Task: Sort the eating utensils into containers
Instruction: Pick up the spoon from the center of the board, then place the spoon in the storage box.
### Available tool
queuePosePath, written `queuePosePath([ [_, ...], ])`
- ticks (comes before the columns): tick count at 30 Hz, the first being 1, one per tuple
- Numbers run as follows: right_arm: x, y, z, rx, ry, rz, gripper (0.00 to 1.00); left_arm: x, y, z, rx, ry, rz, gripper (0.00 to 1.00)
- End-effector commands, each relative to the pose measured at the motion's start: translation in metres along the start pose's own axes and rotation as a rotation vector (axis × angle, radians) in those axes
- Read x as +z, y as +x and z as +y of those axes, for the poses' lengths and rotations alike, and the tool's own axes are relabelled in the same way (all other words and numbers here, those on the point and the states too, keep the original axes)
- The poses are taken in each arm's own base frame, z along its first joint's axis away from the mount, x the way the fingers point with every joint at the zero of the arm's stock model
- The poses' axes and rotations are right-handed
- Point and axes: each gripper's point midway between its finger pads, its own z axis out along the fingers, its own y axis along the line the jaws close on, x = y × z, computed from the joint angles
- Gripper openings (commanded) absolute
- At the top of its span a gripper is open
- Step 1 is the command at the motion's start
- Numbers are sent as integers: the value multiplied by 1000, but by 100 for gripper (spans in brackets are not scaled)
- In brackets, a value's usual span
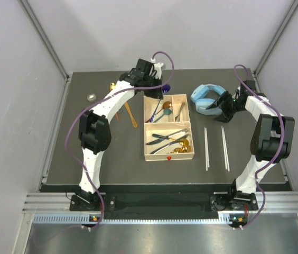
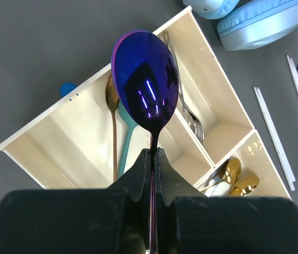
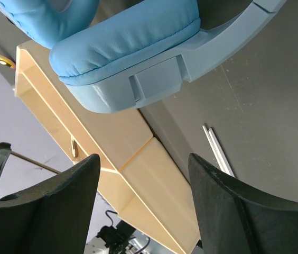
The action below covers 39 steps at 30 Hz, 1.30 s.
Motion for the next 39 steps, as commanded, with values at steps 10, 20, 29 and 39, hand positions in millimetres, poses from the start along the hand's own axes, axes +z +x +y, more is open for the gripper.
queuePosePath([
  [10, 0, -4, 12, -46, -28, 2, 68, 18, 10, 5, 23, 75, 22, 0],
  [20, 2, -1, 8, -42, -32, 7, 68, 25, 12, 19, 29, 7, 20, 0],
  [29, 3, -1, 6, -34, -34, 12, 68, 23, 3, 18, 27, 23, 4, 0],
  [39, 4, 0, 4, -30, -33, 13, 68, 33, 30, -5, -17, 165, 68, 0],
])
